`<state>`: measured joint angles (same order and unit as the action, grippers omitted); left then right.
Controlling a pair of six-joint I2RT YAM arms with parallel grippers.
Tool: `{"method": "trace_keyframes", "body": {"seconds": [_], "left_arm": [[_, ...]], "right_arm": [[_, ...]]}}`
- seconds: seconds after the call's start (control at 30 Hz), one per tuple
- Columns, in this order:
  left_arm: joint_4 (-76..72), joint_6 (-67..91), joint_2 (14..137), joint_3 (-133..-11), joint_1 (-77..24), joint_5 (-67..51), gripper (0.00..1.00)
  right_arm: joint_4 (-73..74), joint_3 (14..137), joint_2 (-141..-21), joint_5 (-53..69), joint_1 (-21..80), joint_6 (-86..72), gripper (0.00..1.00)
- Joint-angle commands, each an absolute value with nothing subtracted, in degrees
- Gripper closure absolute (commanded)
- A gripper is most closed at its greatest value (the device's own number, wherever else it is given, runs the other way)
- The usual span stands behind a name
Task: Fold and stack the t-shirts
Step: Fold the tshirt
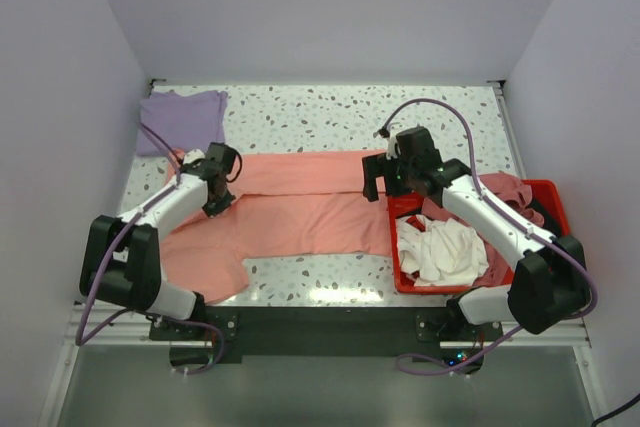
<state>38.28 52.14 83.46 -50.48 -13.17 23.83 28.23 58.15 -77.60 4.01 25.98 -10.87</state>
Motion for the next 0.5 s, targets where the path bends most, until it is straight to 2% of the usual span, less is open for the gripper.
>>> {"method": "trace_keyframes", "body": {"seconds": [0.0,0.23,0.27,0.33,0.47], "left_arm": [[40.2,56.3,81.5,-49.0,-14.4,25.8,1.00],[39.9,58.0,81.3,-47.5,-16.7,25.0,0.99],[40.2,58.1,81.2,-47.5,-16.9,25.0,0.96],[41.0,58.3,81.1,-47.6,-17.5,25.2,0.84],[42.3,58.1,79.6,-47.5,-18.5,24.7,0.66]], "right_arm": [[26.9,58.1,-77.5,4.4,26.0,-10.3,0.01],[26.9,58.0,-77.8,4.1,26.0,-10.2,0.01],[26.9,58.0,-77.7,4.1,26.1,-10.2,0.01],[26.8,57.8,-77.5,4.1,26.0,-10.2,0.01],[26.9,57.7,-77.4,4.1,26.1,-10.2,0.01]]}}
